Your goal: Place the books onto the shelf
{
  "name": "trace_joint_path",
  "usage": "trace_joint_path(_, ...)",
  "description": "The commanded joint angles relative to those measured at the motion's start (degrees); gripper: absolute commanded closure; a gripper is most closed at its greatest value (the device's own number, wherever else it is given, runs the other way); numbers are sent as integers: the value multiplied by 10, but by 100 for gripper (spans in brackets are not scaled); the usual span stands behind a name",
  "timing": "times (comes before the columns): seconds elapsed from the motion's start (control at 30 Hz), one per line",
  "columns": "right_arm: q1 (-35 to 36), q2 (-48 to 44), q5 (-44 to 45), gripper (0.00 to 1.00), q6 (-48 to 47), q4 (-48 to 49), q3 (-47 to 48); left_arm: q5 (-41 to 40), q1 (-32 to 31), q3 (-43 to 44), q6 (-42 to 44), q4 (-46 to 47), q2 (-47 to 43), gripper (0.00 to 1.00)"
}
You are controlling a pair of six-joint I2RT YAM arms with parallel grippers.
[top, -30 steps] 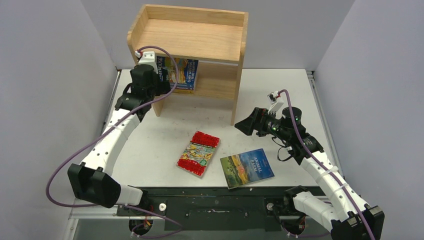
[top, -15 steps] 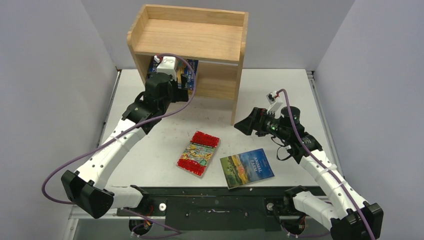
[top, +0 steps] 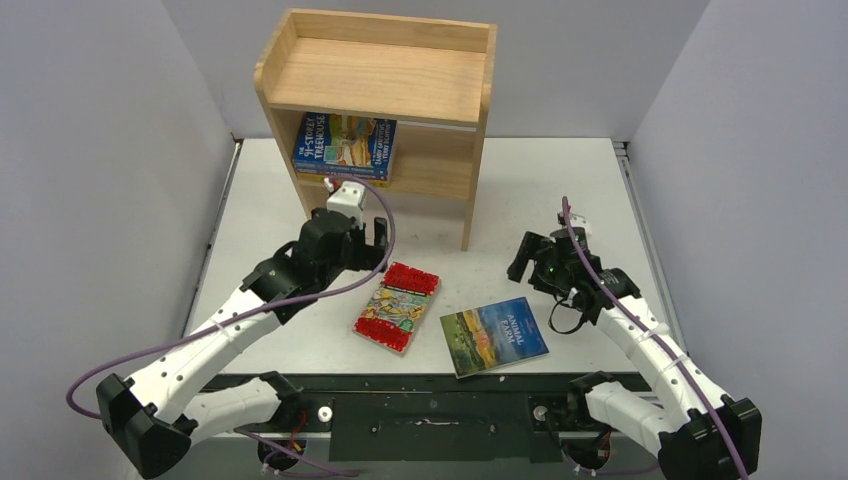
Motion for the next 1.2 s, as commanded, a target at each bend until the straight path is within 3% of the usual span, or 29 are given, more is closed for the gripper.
trace_joint_path(0.0,-5,6,140,10,36,-118,-26,96,-34,-81,-61,23,-33,14)
trace_joint_path(0.17,-7,-9,167,10,114,-181,-42,131,-92,-163,-93,88,-30,5)
trace_joint_path(0.3,-8,-18,113,10,199,-180,-92,161,-93,-179,-100,108,-16,0)
trace_joint_path(0.63,-7,-43,78,10,293,-155,-180,178,-94,-168,-85,96,18,4)
trace_joint_path(0.8,-7,-53,-10,10,323,-67,-232,200,-94,-159,-86,112,48,3)
trace_joint_path(0.97,-11,-63,-88,10,338,143,-269,201,-94,-152,-85,130,64,4)
trace_joint_path(1.07,-26,-17,-93,10,277,282,-231,221,-93,-148,-85,143,74,4)
trace_joint_path(1.17,-56,58,-64,10,180,203,-117,227,-94,-137,-86,151,87,4)
